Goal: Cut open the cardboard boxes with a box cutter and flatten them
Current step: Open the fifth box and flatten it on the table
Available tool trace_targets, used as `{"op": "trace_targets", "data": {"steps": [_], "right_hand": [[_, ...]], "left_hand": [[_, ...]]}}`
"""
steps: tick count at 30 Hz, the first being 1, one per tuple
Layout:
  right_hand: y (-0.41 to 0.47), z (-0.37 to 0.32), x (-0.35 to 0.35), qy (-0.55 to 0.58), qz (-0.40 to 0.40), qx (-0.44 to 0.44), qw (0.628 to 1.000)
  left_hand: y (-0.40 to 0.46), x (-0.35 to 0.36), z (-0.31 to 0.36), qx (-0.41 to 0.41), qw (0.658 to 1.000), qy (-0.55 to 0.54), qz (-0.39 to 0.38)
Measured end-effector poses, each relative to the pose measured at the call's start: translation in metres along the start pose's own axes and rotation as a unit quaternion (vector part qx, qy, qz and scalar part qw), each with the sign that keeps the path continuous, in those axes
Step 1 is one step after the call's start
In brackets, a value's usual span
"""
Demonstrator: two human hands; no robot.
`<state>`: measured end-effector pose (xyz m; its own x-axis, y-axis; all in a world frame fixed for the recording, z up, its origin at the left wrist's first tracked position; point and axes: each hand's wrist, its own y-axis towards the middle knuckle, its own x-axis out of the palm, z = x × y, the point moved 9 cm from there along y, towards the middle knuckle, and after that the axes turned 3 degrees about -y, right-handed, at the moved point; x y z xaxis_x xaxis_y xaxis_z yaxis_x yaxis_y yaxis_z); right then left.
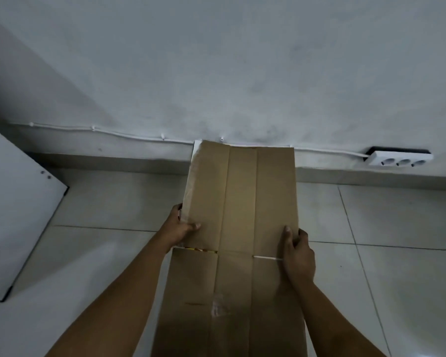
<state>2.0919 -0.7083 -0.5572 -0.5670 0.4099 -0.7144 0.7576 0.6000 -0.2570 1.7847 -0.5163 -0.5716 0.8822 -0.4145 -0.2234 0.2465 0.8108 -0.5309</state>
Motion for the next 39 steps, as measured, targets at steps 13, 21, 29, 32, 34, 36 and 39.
{"op": "trace_targets", "data": {"steps": [13, 21, 29, 32, 34, 36, 39], "right_hand": [[0.058, 0.082, 0.097, -0.038, -0.042, -0.006, 0.998], [0.100, 0.092, 0.123, -0.049, -0.082, -0.018, 0.995], [0.109, 0.097, 0.136, -0.177, -0.047, -0.034, 0.982], [0.105, 0.070, 0.125, -0.364, 0.010, -0.130, 0.922], [0.094, 0.050, 0.129, -0.367, -0.001, -0.198, 0.909], [0.070, 0.039, 0.143, -0.356, -0.043, -0.260, 0.897], [0.029, 0.058, 0.167, -0.381, -0.145, -0.296, 0.864]], "left_hand": [[0.061, 0.031, -0.099, 0.010, 1.000, 0.010, 0.025], [0.102, 0.036, -0.116, 0.004, 0.994, 0.066, 0.086], [0.096, 0.033, -0.089, 0.113, 0.905, 0.363, 0.193], [0.068, 0.065, -0.073, 0.243, 0.836, 0.464, 0.162], [0.045, 0.089, -0.082, 0.295, 0.814, 0.485, 0.123], [0.022, 0.106, -0.102, 0.299, 0.815, 0.486, 0.099], [-0.013, 0.124, -0.132, 0.296, 0.801, 0.514, 0.087]]}}
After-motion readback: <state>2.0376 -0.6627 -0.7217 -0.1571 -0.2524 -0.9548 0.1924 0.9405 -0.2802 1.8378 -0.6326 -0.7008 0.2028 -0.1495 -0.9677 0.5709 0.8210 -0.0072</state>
